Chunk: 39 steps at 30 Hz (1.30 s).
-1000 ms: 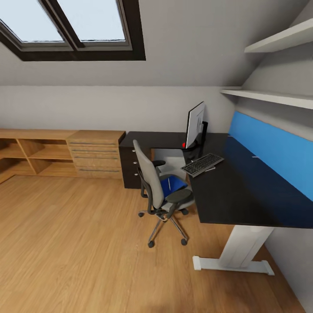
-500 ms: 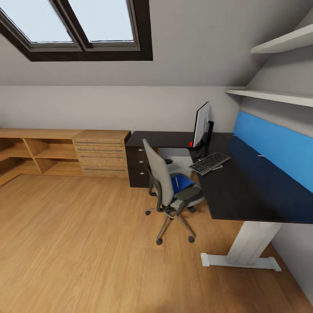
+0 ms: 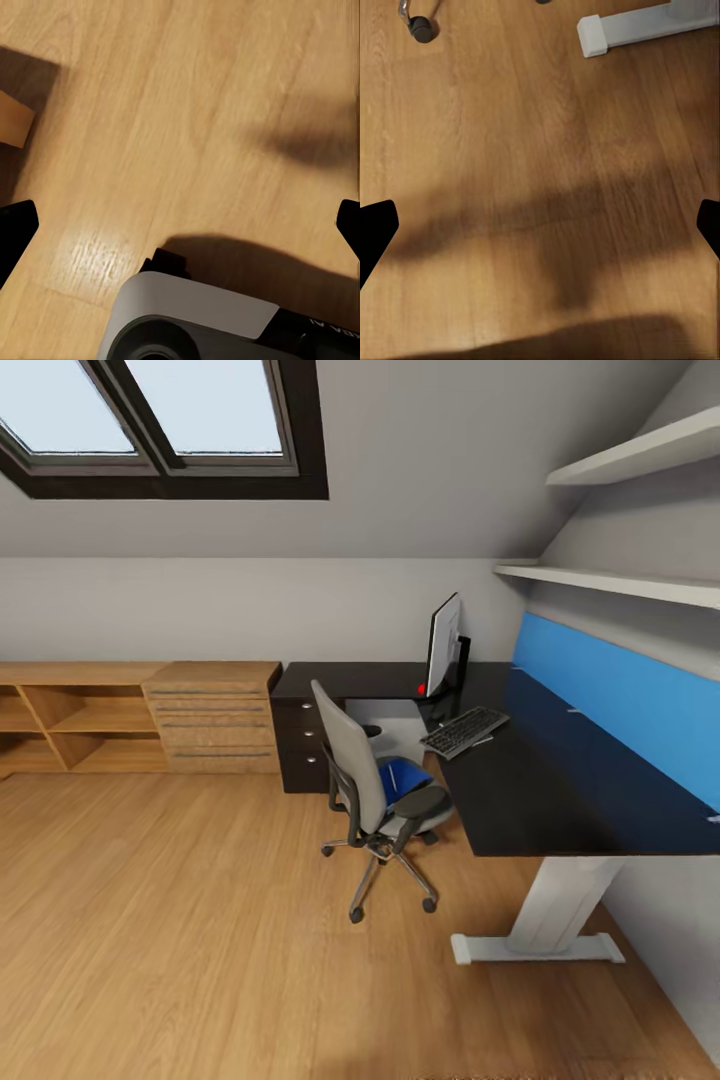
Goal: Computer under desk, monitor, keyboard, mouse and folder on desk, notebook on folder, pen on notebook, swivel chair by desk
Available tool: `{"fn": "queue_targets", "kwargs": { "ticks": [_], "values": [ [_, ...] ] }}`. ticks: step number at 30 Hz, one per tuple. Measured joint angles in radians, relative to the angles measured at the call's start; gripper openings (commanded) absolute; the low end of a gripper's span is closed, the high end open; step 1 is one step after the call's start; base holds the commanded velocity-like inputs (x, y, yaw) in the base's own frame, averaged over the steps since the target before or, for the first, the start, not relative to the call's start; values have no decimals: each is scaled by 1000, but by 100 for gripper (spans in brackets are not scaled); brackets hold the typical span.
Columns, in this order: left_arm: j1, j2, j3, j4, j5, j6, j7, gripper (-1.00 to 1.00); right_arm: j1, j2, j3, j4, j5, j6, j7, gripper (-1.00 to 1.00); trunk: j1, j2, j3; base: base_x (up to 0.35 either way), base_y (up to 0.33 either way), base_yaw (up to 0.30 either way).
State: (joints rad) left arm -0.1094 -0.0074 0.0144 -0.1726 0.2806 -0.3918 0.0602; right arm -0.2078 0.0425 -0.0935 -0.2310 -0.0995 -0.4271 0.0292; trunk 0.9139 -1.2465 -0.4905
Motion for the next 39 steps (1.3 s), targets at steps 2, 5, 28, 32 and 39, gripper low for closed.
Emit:
{"fn": "queue_targets", "kwargs": {
  "ticks": [2,5,28,32,39],
  "values": [
    [1,-1,0,-1,1,0,3,100,0,0,0,0,0,1,0,100,4,-7,-3,0,2,-92],
    [0,-1,1,-1,3,0,6,100,0,0,0,0,0,1,0,100,15,-28,-12,0,1,-30],
    [0,-3,0,-1,4,5,8,100,0,-3,17,11,-1,0,-1,100,103,-189,-85,0,0,-2],
    [1,-3,0,-1,4,7,8,100,0,-3,17,11,-1,1,-1,100,119,-217,-97,0,0,0],
    [0,-3,0,-1,4,8,8,100,0,-2,17,11,-1,1,-1,100,146,-266,-119,0,0,0]
  ]
}}
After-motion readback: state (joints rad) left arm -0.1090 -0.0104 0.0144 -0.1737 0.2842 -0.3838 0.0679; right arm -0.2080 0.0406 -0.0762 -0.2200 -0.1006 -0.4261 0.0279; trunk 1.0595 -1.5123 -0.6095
